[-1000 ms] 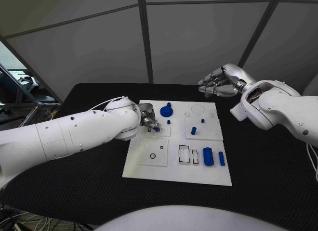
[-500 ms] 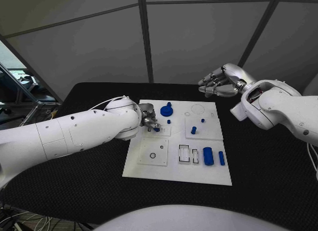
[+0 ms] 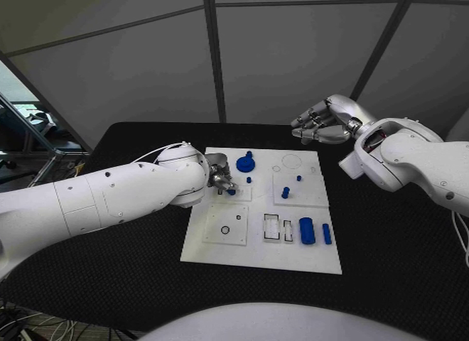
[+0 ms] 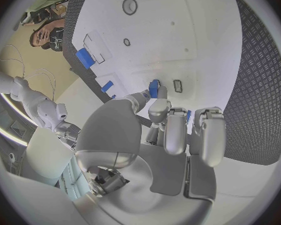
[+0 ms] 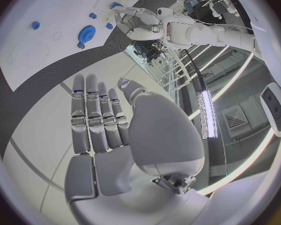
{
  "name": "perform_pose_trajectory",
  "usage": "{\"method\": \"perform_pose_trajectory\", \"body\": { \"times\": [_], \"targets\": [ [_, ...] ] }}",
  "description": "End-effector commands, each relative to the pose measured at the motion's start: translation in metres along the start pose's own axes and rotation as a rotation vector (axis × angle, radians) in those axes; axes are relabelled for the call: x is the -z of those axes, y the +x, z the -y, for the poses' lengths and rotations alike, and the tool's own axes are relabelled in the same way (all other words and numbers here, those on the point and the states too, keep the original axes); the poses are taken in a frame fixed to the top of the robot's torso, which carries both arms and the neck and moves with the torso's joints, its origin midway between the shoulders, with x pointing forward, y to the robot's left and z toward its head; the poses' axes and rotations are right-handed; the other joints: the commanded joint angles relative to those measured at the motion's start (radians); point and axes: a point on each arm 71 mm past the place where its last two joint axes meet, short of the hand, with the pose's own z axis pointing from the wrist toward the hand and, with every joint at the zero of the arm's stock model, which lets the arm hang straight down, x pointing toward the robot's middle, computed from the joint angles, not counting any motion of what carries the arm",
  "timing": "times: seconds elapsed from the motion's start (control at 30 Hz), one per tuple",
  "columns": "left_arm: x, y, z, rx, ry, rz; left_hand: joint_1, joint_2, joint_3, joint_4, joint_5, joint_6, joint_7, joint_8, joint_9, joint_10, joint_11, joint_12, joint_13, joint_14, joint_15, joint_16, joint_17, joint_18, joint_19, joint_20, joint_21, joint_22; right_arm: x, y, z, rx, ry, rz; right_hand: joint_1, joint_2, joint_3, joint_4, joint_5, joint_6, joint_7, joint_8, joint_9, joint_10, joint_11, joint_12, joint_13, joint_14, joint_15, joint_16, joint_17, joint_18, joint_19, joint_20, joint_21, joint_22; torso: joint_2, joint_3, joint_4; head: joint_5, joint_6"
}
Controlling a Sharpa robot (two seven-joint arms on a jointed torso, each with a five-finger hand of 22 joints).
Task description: Assemble the parts on the task board
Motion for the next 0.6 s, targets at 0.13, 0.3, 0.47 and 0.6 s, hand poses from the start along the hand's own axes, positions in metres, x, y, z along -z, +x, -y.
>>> {"method": "perform_pose_trajectory", "body": {
  "times": [0.13,0.3,0.47,0.6],
  "targets": [
    [-0.0008,0.0023,-0.0001,-0.017,-0.009,-0.018,0.005,0.003,0.131,-0.127,0.004,0.001,-0.005,0.005,0.001,0.006,-0.002,-0.005,0.000,0.069,-0.006,0.004,0.132,-0.008,0.052,-0.009,0.003,0.179,-0.0006,0.0005,-0.0026,0.004,-0.011,-0.010,0.011,-0.002,0.007,-0.001,0.003,-0.006,0.000,0.007,0.001,-0.005,-0.002,0.006,-0.001,-0.006,-0.002,0.004,-0.002,0.010,0.004,0.001,-0.005,-0.001,0.001,-0.0001,-0.0002,0.001,-0.002],
    [-0.0016,0.0031,-0.0005,-0.026,-0.018,-0.032,0.004,0.003,0.133,-0.127,0.004,0.001,-0.005,0.006,0.002,0.006,-0.002,-0.006,-0.001,0.069,-0.006,0.003,0.132,-0.008,0.053,-0.009,0.004,0.179,-0.0005,0.0005,-0.0026,0.004,-0.012,-0.011,0.011,-0.002,0.007,-0.001,0.003,-0.006,0.000,0.007,0.001,-0.005,-0.002,0.006,-0.001,-0.006,-0.002,0.004,-0.002,0.010,0.004,0.001,-0.005,-0.001,0.001,-0.0004,0.0000,0.001,-0.005],
    [-0.0027,0.0042,-0.0012,-0.038,-0.030,-0.050,0.001,0.002,0.135,-0.125,0.004,0.001,-0.006,0.006,0.003,0.005,-0.002,-0.009,-0.005,0.069,-0.006,0.003,0.131,-0.008,0.054,-0.009,0.005,0.181,-0.0004,0.0006,-0.0028,0.004,-0.012,-0.012,0.011,-0.002,0.007,-0.001,0.003,-0.006,0.000,0.007,0.001,-0.005,-0.002,0.006,-0.001,-0.006,-0.002,0.004,-0.002,0.010,0.004,0.001,-0.005,-0.001,0.000,-0.0002,0.0001,0.001,-0.009],
    [-0.0034,0.0041,-0.0012,-0.037,-0.035,-0.048,-0.003,0.000,0.136,-0.124,0.004,0.002,-0.006,0.007,0.004,0.004,-0.002,-0.012,-0.008,0.069,-0.006,0.004,0.132,-0.009,0.055,-0.009,0.006,0.182,-0.0004,0.0006,-0.0029,0.003,-0.013,-0.012,0.010,-0.003,0.007,-0.001,0.004,-0.006,0.000,0.007,0.001,-0.004,-0.002,0.006,-0.001,-0.006,-0.002,0.003,-0.002,0.010,0.004,0.001,-0.006,-0.002,0.001,-0.0003,0.0004,0.001,-0.010]
  ]
}}
